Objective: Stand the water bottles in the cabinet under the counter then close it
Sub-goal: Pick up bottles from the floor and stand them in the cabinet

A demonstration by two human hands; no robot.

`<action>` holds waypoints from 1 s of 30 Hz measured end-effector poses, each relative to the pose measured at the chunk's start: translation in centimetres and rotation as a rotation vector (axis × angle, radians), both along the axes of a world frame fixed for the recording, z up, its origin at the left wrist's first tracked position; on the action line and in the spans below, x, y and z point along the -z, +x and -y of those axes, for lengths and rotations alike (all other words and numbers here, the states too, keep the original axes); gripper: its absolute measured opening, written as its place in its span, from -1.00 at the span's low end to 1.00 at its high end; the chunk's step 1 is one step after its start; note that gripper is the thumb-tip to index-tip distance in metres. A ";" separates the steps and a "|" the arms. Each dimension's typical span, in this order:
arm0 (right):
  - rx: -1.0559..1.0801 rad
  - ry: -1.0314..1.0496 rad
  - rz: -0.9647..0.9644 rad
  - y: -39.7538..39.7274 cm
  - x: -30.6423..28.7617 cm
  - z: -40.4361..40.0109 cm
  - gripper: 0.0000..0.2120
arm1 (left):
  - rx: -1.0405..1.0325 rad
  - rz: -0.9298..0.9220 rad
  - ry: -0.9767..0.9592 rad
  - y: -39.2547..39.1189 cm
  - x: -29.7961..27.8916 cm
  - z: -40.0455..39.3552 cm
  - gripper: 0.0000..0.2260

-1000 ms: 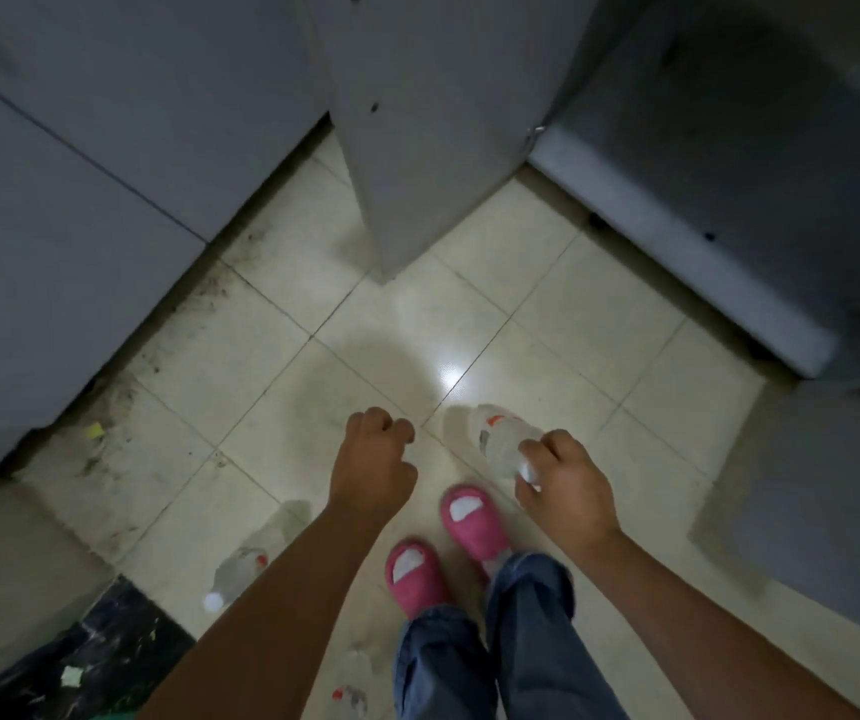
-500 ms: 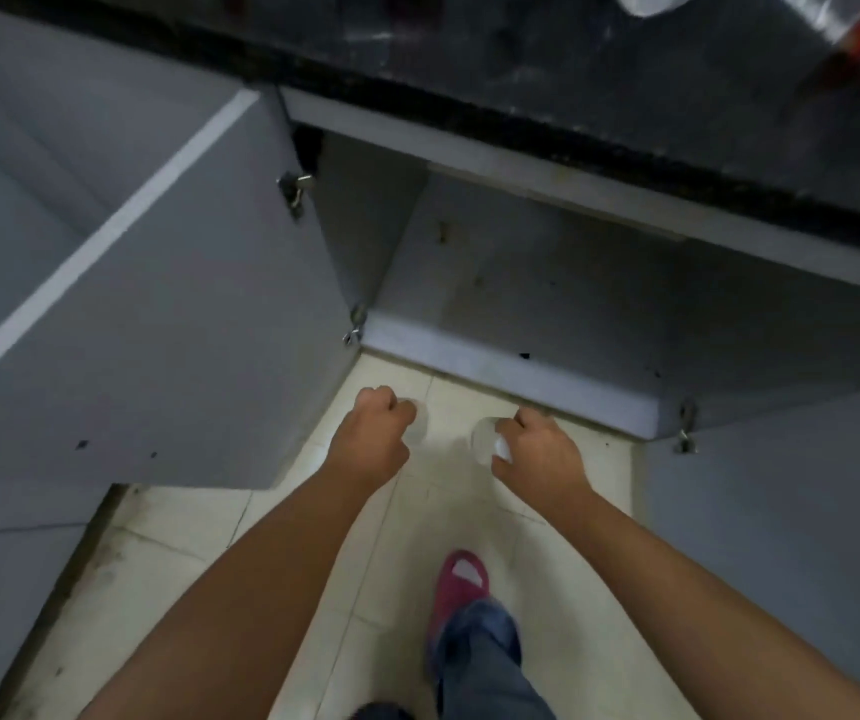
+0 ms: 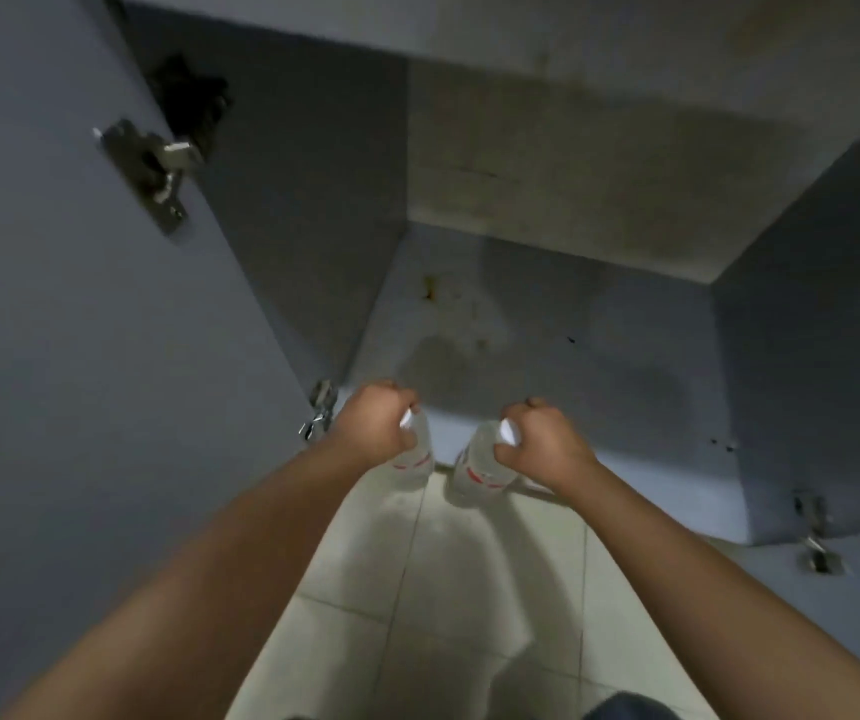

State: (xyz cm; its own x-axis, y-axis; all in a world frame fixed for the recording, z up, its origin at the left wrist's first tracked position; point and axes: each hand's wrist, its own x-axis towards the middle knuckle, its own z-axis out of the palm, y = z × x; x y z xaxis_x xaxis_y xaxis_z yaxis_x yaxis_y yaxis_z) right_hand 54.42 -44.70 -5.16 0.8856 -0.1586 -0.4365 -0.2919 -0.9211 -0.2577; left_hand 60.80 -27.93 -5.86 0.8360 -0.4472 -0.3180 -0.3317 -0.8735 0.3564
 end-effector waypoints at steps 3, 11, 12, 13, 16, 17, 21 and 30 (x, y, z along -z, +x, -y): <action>-0.005 -0.007 0.087 1.8 3.4 0.1 -0.67 | 0.025 0.069 -0.003 2.1 3.5 0.2 -0.66; 0.057 0.051 0.280 4.8 6.3 0.2 -0.58 | 0.017 0.172 -0.167 5.2 6.4 0.0 -0.58; 0.053 0.065 0.278 4.6 6.4 0.1 -0.56 | 0.018 0.159 -0.171 5.1 6.7 -0.1 -0.56; 0.045 0.077 0.277 4.4 6.6 0.1 -0.54 | 0.022 0.153 -0.173 5.1 6.9 -0.3 -0.53; 0.043 0.109 0.292 4.1 6.7 0.2 -0.52 | 0.083 0.154 -0.126 5.3 7.1 -0.9 -0.51; 0.048 0.113 0.296 4.2 6.7 0.2 -0.53 | 0.100 0.166 -0.101 5.5 7.1 -0.9 -0.52; 0.050 0.115 0.308 5.9 7.1 0.2 -0.54 | 0.097 0.202 -0.040 7.2 6.9 -0.7 -0.63; -0.029 0.120 0.387 14.4 8.3 -1.8 -0.51 | 0.025 0.195 0.059 14.2 6.9 0.3 -0.65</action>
